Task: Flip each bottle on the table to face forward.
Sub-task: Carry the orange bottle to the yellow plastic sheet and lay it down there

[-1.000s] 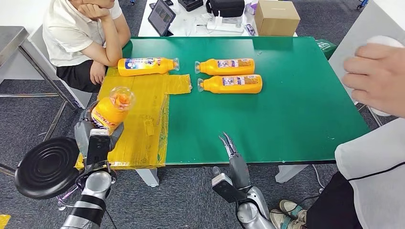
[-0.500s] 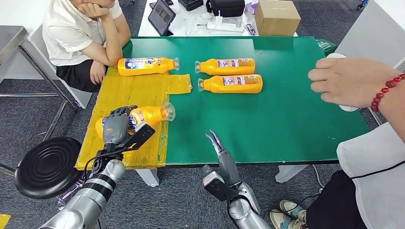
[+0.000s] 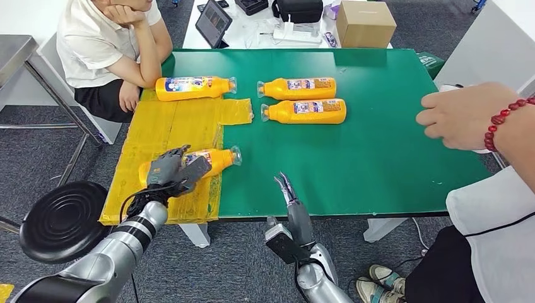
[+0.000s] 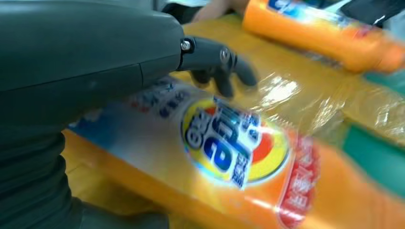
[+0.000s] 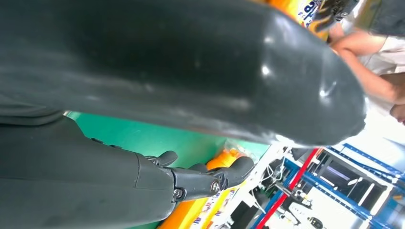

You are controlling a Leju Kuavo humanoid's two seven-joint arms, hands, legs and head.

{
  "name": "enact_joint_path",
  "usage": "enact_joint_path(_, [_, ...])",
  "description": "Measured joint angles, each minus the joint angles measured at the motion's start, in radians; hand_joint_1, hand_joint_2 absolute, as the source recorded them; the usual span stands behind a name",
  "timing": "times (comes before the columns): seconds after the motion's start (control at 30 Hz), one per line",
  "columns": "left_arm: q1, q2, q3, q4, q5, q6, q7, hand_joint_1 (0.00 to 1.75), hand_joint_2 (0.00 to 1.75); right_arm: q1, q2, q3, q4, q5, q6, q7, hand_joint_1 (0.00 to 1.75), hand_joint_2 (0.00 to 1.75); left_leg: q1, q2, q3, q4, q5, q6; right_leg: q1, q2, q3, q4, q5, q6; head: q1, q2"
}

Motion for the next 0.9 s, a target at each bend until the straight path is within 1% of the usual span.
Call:
enact_joint_path(0.1, [-0.014,0.0,0.003,0.015,0.015,-0.046,0.001,0.0,1.75,-0.003,0.0,0.006,0.008,-0.013,-0.01,0.0,0.0,0.0,0.0,-0.001,0.001,0.0,0.0,0.0,0.0,0.0,0.002,0.0,0.0,0.0,0.0,0.0])
enact_joint_path(0.23, [-0.021,0.001,0.003,0.026,0.021,-0.06,0.0,0.0,1.75,-0.005,0.0,0.01,0.016,-0.016,-0.012,0.0,0.0,0.0,0.0,-0.001,0.002,0.0,0.0,0.0,0.0,0.0,0.002,0.0,0.0,0.0,0.0,0.0])
enact_joint_path(0.3, [-0.025,0.001,0.007,0.029,0.038,-0.086,-0.005,0.0,1.75,-0.006,0.0,0.013,0.02,-0.021,-0.012,0.0,0.0,0.0,0.0,-0.001,0.003,0.0,0.0,0.0,0.0,0.0,0.003,0.0,0.0,0.0,0.0,0.0])
enact_joint_path(0.47, [-0.048,0.005,0.035,0.031,0.125,-0.275,-0.058,0.0,1.75,-0.008,-0.01,0.029,0.022,-0.052,-0.024,0.0,0.0,0.0,0.0,-0.005,0.008,0.0,0.0,0.0,0.0,-0.002,0.01,0.0,-0.001,0.0,0.0,0.0])
enact_joint_path(0.53, [-0.051,0.008,0.037,0.029,0.142,-0.316,-0.087,0.0,1.75,-0.011,-0.015,0.038,0.022,-0.063,-0.035,0.0,0.0,0.0,0.0,-0.005,0.009,0.0,0.0,0.0,0.0,-0.002,0.011,0.0,-0.001,0.0,0.0,0.0])
enact_joint_path(0.63, [-0.05,0.009,0.041,0.025,0.158,-0.331,-0.113,0.0,1.75,-0.014,-0.022,0.047,0.022,-0.071,-0.045,0.0,0.0,0.0,0.0,-0.005,0.01,0.0,0.0,0.0,0.0,-0.002,0.012,0.0,-0.001,0.0,0.0,0.0])
enact_joint_path(0.77, [-0.046,0.009,0.047,0.02,0.168,-0.325,-0.129,0.0,1.75,-0.015,-0.028,0.056,0.022,-0.075,-0.047,0.0,0.0,0.0,0.0,-0.005,0.01,0.0,0.0,0.0,0.0,-0.002,0.012,0.0,-0.001,0.0,0.0,0.0])
enact_joint_path(0.83, [-0.032,0.007,0.052,0.004,0.194,-0.29,-0.162,0.0,1.75,-0.015,-0.031,0.059,0.021,-0.082,-0.053,0.0,0.0,0.0,0.0,-0.005,0.01,0.0,0.0,0.0,0.0,-0.002,0.011,0.0,-0.001,0.0,0.0,0.0])
enact_joint_path(0.9, [0.008,-0.003,0.065,-0.046,0.291,-0.252,-0.224,0.0,1.75,-0.011,-0.037,0.063,0.009,-0.096,-0.058,0.0,0.0,0.0,0.0,-0.004,0.009,0.0,0.0,0.0,0.0,-0.002,0.01,0.0,-0.001,0.0,0.0,0.0])
